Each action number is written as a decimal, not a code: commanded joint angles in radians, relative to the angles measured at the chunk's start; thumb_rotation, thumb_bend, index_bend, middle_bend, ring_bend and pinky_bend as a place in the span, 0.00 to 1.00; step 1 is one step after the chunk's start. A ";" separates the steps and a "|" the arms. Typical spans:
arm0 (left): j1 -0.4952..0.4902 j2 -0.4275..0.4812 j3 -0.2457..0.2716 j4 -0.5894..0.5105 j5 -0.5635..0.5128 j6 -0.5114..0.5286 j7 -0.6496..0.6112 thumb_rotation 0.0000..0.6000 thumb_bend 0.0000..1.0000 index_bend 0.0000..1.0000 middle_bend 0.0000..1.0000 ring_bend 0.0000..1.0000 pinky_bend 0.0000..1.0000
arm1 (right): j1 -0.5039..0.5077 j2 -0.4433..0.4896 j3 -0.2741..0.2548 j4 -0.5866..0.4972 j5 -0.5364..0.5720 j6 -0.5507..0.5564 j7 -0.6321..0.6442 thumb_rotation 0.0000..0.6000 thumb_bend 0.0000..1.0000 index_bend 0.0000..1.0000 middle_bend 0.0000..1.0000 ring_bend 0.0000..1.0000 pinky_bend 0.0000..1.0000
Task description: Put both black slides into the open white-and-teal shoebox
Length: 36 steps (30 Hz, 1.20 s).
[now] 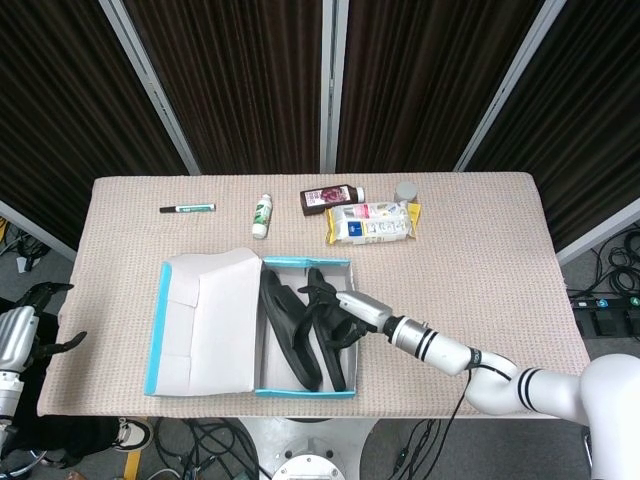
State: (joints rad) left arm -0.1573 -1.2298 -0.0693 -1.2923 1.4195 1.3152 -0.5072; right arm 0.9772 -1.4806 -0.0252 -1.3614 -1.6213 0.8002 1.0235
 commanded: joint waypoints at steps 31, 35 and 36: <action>0.007 -0.004 0.000 0.009 0.009 0.014 -0.015 1.00 0.17 0.24 0.22 0.13 0.23 | 0.004 0.054 0.046 -0.096 0.010 0.055 -0.137 1.00 0.16 0.07 0.28 0.17 0.32; 0.005 -0.002 -0.002 0.003 0.010 0.015 -0.009 1.00 0.17 0.24 0.22 0.13 0.23 | 0.001 0.084 0.053 -0.149 0.010 0.066 -0.136 1.00 0.16 0.07 0.28 0.17 0.32; 0.004 -0.001 -0.002 0.001 0.010 0.015 -0.007 1.00 0.17 0.24 0.22 0.13 0.23 | 0.001 0.091 0.052 -0.160 0.008 0.065 -0.137 1.00 0.16 0.07 0.28 0.17 0.32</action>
State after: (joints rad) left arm -0.1529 -1.2315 -0.0716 -1.2909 1.4295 1.3298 -0.5151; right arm 0.9799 -1.4023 0.0243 -1.5063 -1.6116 0.8613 0.8889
